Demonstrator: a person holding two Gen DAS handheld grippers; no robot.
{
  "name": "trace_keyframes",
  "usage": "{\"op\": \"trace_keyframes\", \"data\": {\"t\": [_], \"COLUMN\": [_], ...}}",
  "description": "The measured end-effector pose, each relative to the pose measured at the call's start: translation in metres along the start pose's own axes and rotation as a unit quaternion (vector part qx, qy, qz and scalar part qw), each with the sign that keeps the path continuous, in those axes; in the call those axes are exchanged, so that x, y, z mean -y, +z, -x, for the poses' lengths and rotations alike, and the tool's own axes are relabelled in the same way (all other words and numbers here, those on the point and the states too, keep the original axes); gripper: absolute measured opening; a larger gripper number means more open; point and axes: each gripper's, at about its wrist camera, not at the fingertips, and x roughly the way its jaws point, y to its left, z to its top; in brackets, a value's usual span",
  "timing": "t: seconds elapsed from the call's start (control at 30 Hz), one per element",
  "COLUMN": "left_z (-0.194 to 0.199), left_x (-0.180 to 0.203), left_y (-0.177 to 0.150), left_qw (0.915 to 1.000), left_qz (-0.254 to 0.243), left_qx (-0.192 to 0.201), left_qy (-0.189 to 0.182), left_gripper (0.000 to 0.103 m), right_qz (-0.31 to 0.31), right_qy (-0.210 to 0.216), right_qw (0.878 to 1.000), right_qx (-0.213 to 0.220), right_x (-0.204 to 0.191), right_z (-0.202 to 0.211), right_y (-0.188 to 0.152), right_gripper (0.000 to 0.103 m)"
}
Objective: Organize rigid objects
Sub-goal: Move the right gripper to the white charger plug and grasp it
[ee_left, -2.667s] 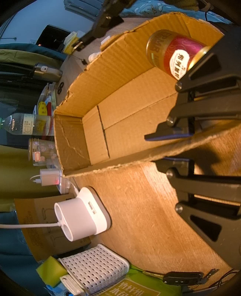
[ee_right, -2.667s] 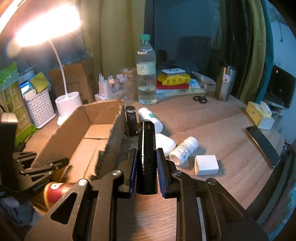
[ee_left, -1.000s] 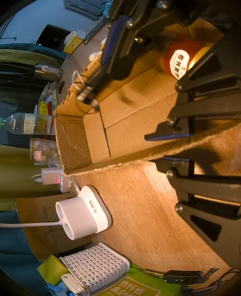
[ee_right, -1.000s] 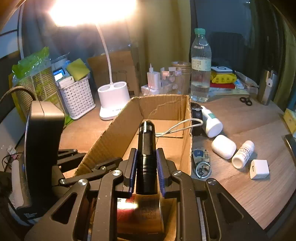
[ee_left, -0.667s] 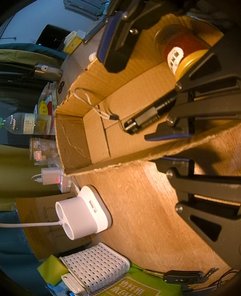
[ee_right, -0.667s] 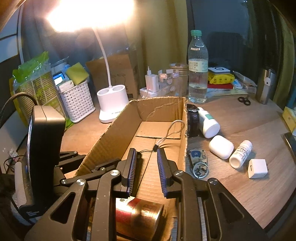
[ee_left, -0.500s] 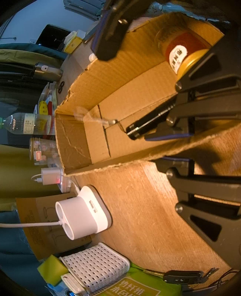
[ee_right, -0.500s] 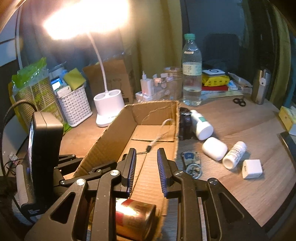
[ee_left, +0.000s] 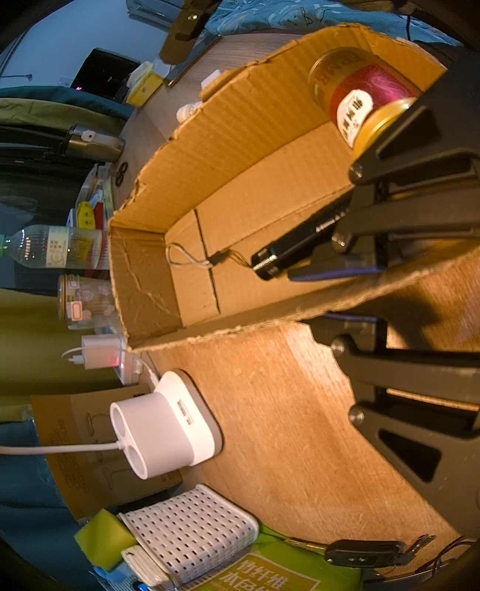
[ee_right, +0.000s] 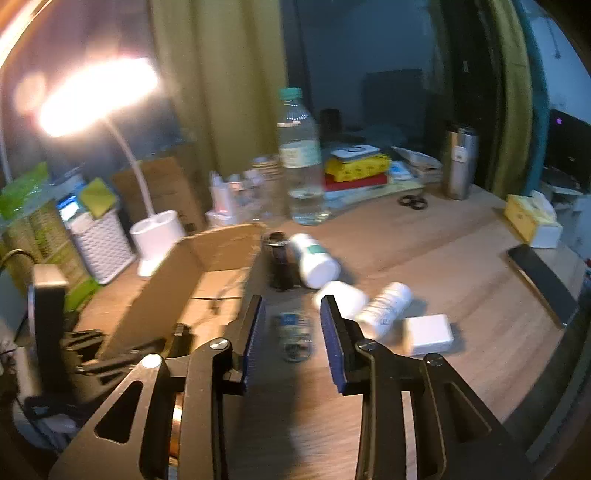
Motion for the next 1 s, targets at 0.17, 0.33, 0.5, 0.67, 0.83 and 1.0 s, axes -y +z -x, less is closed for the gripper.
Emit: {"op": "trace_keyframes", "data": {"t": [0.17, 0.33, 0.5, 0.67, 0.83, 1.0], "left_z": [0.000, 0.000, 0.000, 0.000, 0.001, 0.001], "left_x": [0.000, 0.001, 0.000, 0.000, 0.000, 0.000], "left_y": [0.000, 0.000, 0.000, 0.000, 0.000, 0.000], "left_qw": [1.0000, 1.0000, 1.0000, 1.0000, 1.0000, 1.0000], "left_qz": [0.000, 0.000, 0.000, 0.000, 0.000, 0.000], "left_qx": [0.000, 0.000, 0.000, 0.000, 0.000, 0.000], "left_qy": [0.000, 0.000, 0.000, 0.000, 0.000, 0.000], "left_gripper": [0.015, 0.015, 0.015, 0.015, 0.015, 0.015], "right_qz": [-0.029, -0.039, -0.040, -0.048, -0.049, -0.054], "right_qy": [-0.040, -0.075, -0.100, -0.107, -0.114, -0.109], "right_qw": [0.999, 0.996, 0.994, 0.993, 0.992, 0.992], "right_qx": [0.000, -0.008, -0.014, -0.022, -0.032, -0.044], "right_x": [0.031, 0.052, 0.065, 0.075, 0.082, 0.090], "right_z": [-0.004, -0.011, -0.019, -0.026, -0.035, -0.044], "right_y": [-0.003, -0.010, -0.016, -0.020, -0.022, -0.026], "right_gripper": [0.041, 0.048, 0.053, 0.054, 0.054, 0.077]}}
